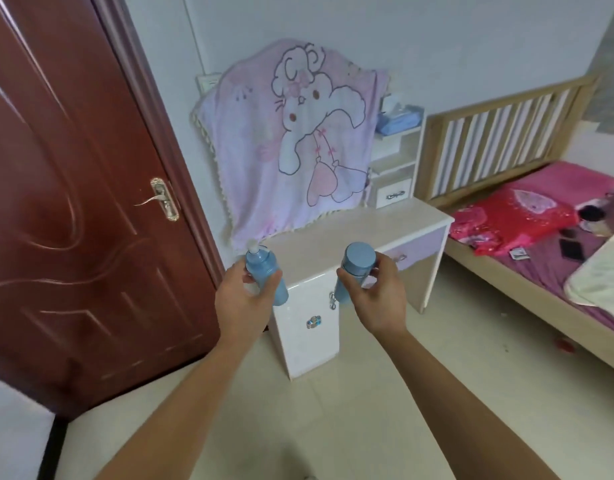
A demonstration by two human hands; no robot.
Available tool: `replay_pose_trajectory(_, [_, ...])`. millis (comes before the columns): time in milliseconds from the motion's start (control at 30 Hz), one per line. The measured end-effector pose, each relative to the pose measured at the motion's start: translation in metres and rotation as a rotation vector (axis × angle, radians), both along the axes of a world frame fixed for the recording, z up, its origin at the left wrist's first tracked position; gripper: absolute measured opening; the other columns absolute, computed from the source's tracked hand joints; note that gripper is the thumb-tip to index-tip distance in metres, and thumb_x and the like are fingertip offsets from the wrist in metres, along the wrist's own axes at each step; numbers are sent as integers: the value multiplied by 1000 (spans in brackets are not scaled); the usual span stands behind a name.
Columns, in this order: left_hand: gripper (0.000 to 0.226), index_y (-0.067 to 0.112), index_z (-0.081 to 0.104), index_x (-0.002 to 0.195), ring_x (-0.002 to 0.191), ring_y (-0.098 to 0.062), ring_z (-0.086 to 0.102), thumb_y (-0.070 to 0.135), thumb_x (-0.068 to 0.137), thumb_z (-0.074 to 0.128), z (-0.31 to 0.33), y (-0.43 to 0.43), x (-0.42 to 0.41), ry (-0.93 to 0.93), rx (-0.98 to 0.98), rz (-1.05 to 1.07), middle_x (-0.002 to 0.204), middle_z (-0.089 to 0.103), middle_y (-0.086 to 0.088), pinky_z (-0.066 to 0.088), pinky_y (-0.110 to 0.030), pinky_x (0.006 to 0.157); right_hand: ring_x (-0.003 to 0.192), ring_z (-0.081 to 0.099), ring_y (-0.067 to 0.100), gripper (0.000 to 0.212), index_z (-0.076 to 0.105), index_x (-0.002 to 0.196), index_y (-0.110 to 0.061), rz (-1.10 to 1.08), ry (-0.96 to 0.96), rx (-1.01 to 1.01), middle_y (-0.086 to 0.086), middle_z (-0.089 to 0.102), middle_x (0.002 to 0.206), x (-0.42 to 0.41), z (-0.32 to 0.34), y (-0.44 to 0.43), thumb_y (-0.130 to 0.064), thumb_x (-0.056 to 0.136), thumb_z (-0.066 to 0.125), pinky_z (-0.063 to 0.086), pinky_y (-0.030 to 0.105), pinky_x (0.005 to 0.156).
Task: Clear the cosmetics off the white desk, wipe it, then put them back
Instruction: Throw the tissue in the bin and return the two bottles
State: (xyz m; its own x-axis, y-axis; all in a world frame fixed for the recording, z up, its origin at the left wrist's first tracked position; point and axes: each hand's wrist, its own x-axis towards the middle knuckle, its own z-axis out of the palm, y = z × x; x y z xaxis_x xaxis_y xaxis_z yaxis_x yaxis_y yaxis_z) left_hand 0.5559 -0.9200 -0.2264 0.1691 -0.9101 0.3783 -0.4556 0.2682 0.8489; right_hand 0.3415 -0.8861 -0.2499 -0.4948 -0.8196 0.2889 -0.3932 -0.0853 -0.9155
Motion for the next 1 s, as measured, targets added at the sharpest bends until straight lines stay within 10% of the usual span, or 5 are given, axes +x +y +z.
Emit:
replay_pose_trajectory(567, [40,21,62,112,92,-9,62,36,78,78,-11,-414,-241,65,132,-273,101,66,7,49,-21,77,101,62,13,61,51,129,-18,-178,37,41,-5,60,120,-242,17,-363,-42,80,78,51,32,84])
replay_pose_trajectory(1000, [36,18,63,105,84,-14,62,35,78,79,-118,-616,-362,-198,405,-113,92,66,6,44,-23,71,98,60,16,60,55,124,-13,32,-40,315,0,63,118,-377,-117,-608,-36,76,83,46,26,81])
